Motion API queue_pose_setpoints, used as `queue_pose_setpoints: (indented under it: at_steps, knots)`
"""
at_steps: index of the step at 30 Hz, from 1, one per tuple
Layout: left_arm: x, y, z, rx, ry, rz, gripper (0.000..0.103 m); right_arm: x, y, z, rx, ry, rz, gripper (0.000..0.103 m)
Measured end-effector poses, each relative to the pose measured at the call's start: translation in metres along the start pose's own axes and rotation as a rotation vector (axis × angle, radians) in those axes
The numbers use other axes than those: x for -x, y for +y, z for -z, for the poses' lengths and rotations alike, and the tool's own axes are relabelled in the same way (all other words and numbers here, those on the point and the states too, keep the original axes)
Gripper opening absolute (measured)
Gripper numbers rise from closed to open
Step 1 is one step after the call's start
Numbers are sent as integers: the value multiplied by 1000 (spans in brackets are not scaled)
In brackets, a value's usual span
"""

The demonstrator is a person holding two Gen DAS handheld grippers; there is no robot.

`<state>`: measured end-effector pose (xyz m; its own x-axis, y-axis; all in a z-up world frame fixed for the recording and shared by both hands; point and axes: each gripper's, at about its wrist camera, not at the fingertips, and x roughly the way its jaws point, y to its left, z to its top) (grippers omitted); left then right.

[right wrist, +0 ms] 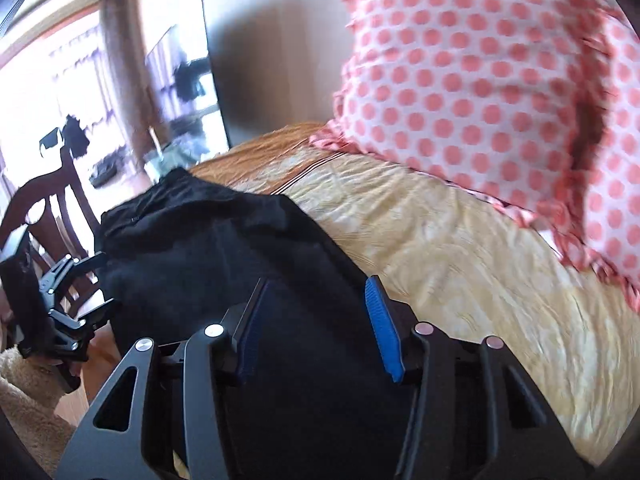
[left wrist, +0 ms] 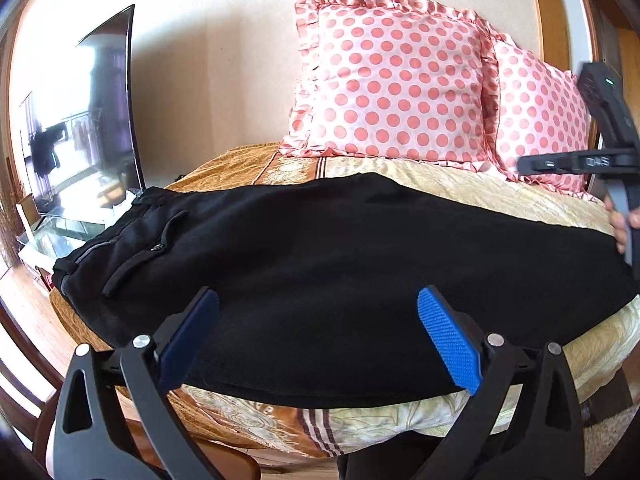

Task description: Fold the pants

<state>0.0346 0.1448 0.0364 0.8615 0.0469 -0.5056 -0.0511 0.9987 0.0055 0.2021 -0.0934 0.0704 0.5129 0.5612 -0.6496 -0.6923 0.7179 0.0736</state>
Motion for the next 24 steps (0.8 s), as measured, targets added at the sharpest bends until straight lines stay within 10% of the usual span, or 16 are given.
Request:
queue_pose_setpoints:
  at_steps: [13, 19, 20, 24]
  knots:
    - [-21, -6, 20, -39, 7, 55, 101, -101, -5, -11, 114, 219, 26, 45]
    - [-22, -7, 23, -53, -10, 46, 101, -96, 2, -5, 132, 211, 1, 20]
    - [-22, -7, 23, -52, -10, 44, 101, -102, 1, -7, 123, 214, 4, 1]
    - [-23, -9, 22, -56, -11, 38, 101, -105, -3, -16, 120, 185, 72, 1]
